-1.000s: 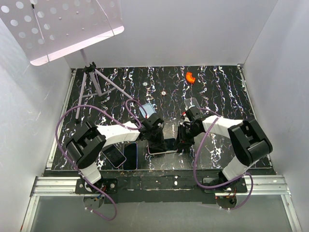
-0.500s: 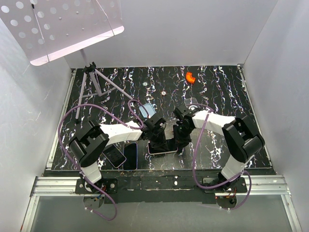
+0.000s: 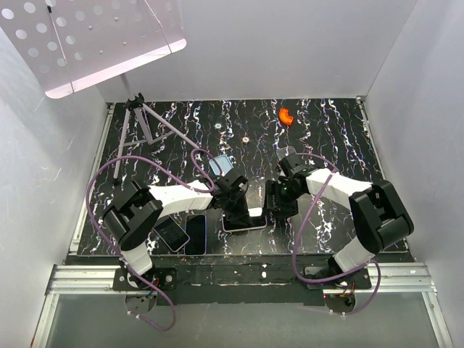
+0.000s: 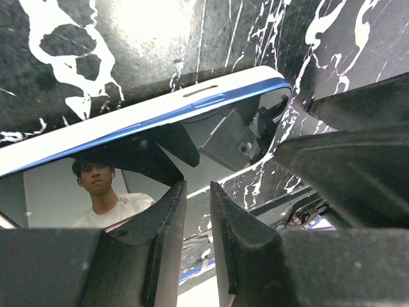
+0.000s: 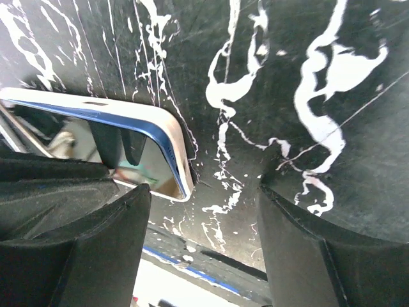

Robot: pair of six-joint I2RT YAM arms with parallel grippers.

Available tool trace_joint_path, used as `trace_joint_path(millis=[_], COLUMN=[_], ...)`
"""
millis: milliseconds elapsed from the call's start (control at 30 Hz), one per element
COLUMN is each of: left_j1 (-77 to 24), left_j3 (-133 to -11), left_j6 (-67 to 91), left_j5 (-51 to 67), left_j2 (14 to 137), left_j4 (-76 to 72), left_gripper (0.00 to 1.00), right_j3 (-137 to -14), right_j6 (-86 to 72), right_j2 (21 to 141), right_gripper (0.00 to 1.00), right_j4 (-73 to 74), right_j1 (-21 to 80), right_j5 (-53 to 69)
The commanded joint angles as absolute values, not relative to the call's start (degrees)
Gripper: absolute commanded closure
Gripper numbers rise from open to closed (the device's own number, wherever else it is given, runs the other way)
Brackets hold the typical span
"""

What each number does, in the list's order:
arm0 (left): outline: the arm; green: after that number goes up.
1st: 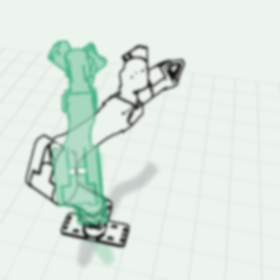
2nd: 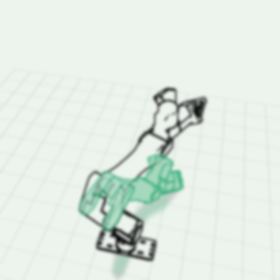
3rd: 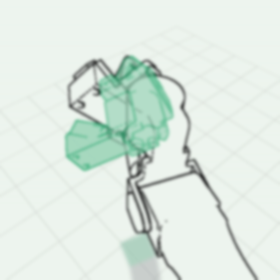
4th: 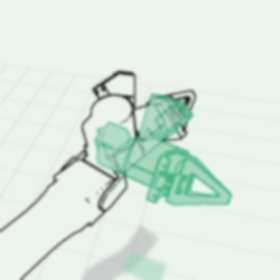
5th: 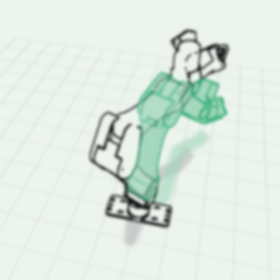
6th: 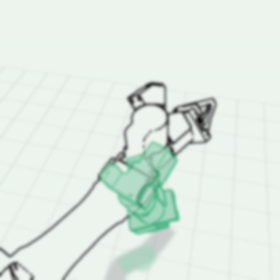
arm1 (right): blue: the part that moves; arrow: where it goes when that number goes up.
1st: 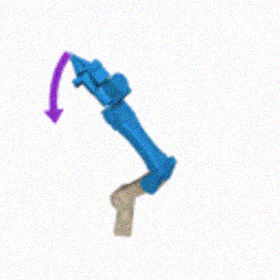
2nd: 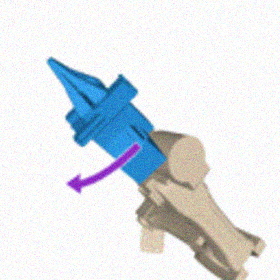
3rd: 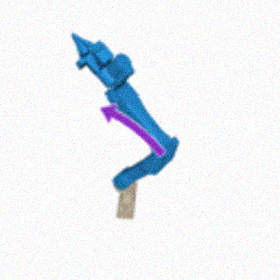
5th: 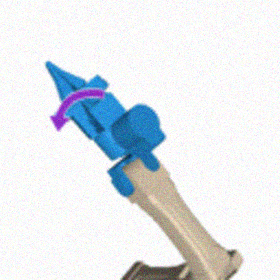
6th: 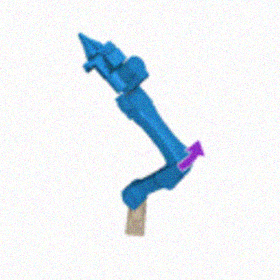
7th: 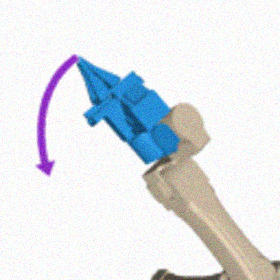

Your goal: Put the phone into the phone case

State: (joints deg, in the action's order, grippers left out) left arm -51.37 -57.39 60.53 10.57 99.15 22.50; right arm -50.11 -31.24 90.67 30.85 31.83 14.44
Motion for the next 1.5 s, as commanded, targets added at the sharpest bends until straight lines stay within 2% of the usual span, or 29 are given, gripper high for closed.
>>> trace_joint_path(millis=[0, 133, 267, 533, 733, 1100, 1300, 1467], left_j1=[-48.87, -47.29, -46.41, -46.41, -46.41, -47.46, -47.55, -47.55], left_j3=[-54.32, -53.88, -54.23, -58.09, -60.03, -61.35, -60.73, -60.29], left_j6=[57.66, 57.13, 56.95, 56.25, 55.64, 56.42, 56.25, 54.41], left_j5=[3.87, 4.48, 5.45, 6.24, 5.98, 4.13, 3.08, 3.77], left_j2=[100.28, 100.46, 102.03, 107.49, 111.09, 117.24, 115.32, 111.28], left_j4=[28.30, 28.04, 27.77, 28.12, 29.00, 31.38, 31.47, 30.42], left_gripper=[0.78, 0.78, 0.79, 0.81, 0.81, 0.88, 0.89, 0.85], right_j3=[-47.20, -48.25, -50.44, -53.52, -54.84, -58.09, -60.64, -60.91], right_j6=[-29.18, -28.66, -28.65, -28.65, -28.04, -29.18, -29.53, -29.18], right_j2=[90.96, 94.30, 97.81, 104.76, 107.84, 112.94, 112.33, 107.77], right_gripper=[0.28, 0.33, 0.44, 0.65, 0.74, 0.81, 0.94, 0.96], right_j4=[22.69, 20.57, 20.21, 22.85, 26.98, 33.22, 36.30, 35.95], right_j1=[26.29, 24.35, 24.26, 24.61, 27.15, 34.18, 38.93, 39.29], right_j5=[24.85, 28.56, 30.14, 25.94, 18.73, 5.37, -2.37, -0.35])
